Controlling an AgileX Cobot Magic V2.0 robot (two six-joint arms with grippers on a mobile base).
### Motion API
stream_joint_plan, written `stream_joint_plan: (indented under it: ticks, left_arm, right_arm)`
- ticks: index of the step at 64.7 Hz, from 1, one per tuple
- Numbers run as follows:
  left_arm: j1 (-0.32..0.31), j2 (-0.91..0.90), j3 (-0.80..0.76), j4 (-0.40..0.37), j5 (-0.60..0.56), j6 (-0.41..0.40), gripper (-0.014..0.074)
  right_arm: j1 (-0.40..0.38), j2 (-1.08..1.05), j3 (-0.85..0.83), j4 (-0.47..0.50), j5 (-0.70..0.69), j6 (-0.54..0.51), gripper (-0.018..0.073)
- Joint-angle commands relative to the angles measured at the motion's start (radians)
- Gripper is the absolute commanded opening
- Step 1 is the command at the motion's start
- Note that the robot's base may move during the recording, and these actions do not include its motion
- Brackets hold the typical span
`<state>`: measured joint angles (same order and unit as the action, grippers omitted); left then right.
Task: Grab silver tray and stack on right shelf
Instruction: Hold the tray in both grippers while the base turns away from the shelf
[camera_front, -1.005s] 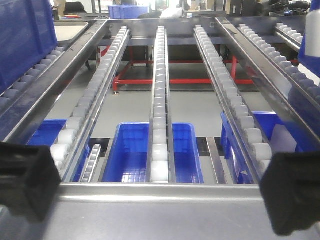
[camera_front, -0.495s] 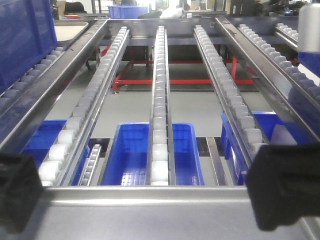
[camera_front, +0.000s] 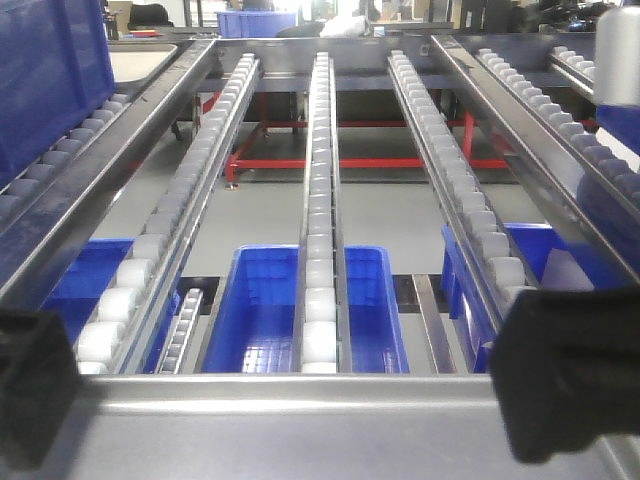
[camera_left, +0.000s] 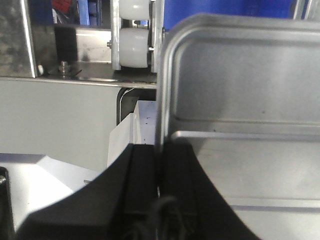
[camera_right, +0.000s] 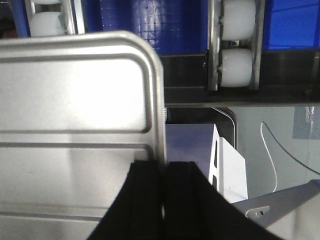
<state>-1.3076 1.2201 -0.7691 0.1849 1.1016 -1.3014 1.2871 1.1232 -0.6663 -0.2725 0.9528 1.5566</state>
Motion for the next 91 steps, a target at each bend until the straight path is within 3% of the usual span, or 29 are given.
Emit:
stream_joint_plan:
  ticks: [1,42,77,91]
  left_arm:
    - [-0.005,-0.024,-0.019,0.024,0.239,-0.001,-0.0100]
    - [-0.005,-0.024,-0.021,0.024,0.239,-0.001,-0.0100]
    - [-0.005,-0.024,-0.021,0.020,0.239,-0.001,-0.0100]
    - [-0.005,-0.024,-0.021,0.020,0.239,-0.001,-0.0100]
  right_arm:
    - [-0.006,-0.021,-0.022,-0.046,0.080,0.003,0.0057]
    - [-0.006,-0.021,-0.022,-0.046,0.089,0.003,0.0057]
    - [-0.006,-0.021,-0.022,-0.046,0.340,0.003,0.0057]
    - [-0.006,-0.021,-0.022,-0.046,0.367,0.003,0.0057]
